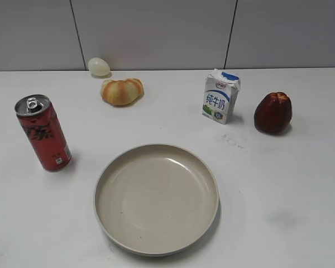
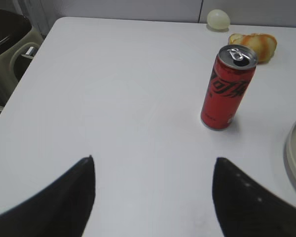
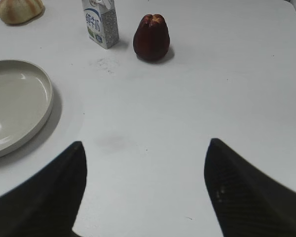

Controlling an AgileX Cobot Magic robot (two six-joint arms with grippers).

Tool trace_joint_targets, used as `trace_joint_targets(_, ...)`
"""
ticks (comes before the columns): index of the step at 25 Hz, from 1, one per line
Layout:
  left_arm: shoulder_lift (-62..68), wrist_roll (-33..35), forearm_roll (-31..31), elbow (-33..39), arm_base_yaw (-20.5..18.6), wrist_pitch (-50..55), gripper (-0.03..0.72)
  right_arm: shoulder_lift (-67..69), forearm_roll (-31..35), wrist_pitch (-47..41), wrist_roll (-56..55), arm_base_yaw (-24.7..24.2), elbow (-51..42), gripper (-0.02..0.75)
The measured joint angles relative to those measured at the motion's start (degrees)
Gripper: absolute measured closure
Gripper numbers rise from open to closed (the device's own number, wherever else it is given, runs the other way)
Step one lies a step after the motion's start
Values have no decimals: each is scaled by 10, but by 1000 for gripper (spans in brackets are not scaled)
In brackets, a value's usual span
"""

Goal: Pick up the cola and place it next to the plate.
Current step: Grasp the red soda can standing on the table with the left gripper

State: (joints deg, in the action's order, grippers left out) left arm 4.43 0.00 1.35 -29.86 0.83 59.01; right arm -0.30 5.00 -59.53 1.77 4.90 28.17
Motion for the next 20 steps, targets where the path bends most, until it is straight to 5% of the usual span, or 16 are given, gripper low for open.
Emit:
trace_joint_targets(6,132,0,6,-40,0,-30,50,0,0,0,0,0,0,144)
trace_joint_targets(15,366,21,15,-145,4,-50,38,0,0,0,0,0,0,144)
trace_joint_targets(20,495,25,5,-221,65,-58,39,0,0,0,0,0,0,144)
